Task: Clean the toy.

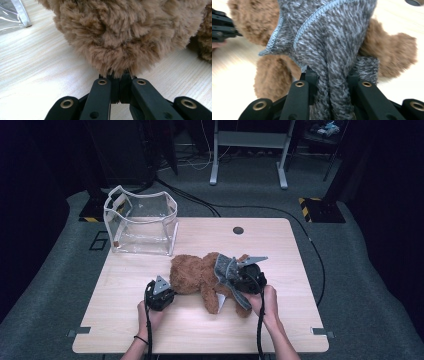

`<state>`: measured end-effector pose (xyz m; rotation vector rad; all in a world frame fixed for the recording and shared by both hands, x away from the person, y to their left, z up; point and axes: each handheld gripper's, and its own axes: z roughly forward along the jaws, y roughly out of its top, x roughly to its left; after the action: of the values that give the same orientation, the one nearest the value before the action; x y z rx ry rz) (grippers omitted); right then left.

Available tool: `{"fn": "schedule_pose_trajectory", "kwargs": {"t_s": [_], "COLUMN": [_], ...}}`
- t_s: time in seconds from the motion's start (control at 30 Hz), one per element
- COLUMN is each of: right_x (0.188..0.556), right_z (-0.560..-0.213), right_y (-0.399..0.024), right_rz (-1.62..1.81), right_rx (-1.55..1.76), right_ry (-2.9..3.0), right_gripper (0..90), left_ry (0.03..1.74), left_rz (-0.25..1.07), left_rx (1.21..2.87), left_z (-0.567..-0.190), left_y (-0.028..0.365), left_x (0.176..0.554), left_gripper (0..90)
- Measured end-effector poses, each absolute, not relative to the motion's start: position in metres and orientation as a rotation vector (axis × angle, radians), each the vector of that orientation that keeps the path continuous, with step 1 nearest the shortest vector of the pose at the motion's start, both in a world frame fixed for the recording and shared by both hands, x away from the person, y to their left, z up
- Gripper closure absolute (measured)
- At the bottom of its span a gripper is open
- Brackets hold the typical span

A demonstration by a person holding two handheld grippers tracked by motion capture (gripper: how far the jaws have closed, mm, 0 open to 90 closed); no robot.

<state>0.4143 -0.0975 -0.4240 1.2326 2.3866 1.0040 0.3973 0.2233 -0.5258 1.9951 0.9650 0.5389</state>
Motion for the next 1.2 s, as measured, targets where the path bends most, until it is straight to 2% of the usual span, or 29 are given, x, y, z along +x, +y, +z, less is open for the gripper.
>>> {"fn": "schedule_pose_trajectory", "kwargs": {"t_s": [0.43, 0.6, 0.73, 0.77, 1.2], "right_x": [0.417, 0.405, 0.401, 0.402, 0.406], "right_z": [-0.445, -0.425, -0.414, -0.410, -0.413], "right_y": [-0.130, -0.123, -0.107, -0.091, -0.001], "right_rz": [0.909, 1.070, 1.115, 1.107, 1.089], "right_rx": [1.356, 1.278, 1.217, 1.166, 0.895], "right_ry": [2.290, 2.281, 2.299, 2.326, 2.513], "right_gripper": [73.2, 73.2, 73.2, 73.1, 72.9], "left_ry": [0.957, 0.960, 0.957, 0.957, 0.955], "left_rz": [0.534, 0.537, 0.538, 0.539, 0.531], "left_rx": [1.995, 1.983, 1.985, 1.987, 1.987], "left_z": [-0.525, -0.526, -0.526, -0.526, -0.526], "left_y": [0.224, 0.224, 0.224, 0.224, 0.224], "left_x": [0.397, 0.396, 0.397, 0.397, 0.397], "left_gripper": [89.0, 89.0, 89.0, 89.0, 89.0]}}
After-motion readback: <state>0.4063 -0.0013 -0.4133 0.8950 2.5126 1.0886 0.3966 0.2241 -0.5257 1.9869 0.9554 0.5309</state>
